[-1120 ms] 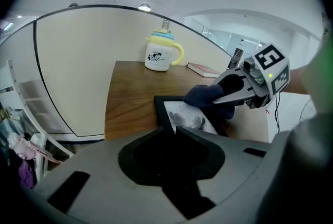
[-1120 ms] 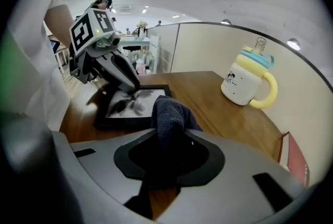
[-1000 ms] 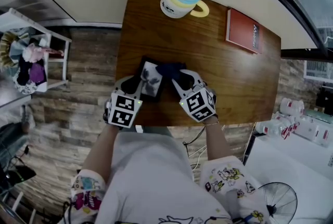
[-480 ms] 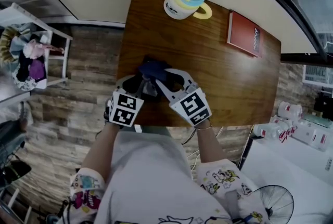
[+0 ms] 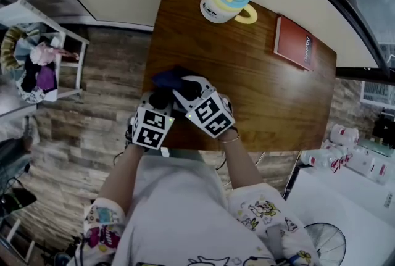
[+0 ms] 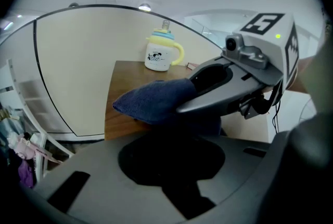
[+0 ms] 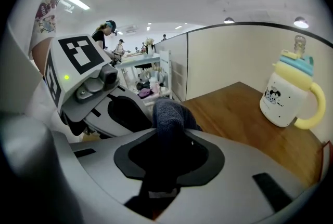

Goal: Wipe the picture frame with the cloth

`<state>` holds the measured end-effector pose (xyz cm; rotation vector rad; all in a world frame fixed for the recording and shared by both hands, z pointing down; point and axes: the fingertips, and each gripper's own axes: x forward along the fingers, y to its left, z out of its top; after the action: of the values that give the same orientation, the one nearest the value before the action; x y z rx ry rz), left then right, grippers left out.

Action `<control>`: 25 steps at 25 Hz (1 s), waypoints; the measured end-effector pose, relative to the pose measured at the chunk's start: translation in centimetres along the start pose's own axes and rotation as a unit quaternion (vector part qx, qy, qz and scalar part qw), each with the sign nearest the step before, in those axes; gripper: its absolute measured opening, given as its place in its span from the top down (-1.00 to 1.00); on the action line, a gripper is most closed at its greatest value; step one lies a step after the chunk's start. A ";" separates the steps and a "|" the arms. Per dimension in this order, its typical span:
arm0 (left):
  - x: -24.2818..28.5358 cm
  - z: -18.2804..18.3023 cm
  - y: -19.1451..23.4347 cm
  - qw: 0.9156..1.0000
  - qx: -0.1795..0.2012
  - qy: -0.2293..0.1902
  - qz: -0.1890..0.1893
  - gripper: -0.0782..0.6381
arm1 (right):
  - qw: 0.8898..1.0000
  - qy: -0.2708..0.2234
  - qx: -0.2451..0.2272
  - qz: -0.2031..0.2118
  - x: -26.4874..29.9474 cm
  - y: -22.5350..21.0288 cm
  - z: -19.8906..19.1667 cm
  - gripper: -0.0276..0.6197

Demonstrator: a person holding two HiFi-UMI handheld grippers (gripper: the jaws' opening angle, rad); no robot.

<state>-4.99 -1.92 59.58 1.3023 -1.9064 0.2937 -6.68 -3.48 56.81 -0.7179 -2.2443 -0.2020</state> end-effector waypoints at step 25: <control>-0.1 -0.1 0.0 1.000 -0.004 0.003 -0.003 0.58 | 0.995 0.086 0.044 -0.020 -1.7 0.2 -3.7 0.65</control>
<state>-4.97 -1.80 59.58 1.3006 -1.8961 0.2847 -3.28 -5.34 58.18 -0.5858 -2.0906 -0.1760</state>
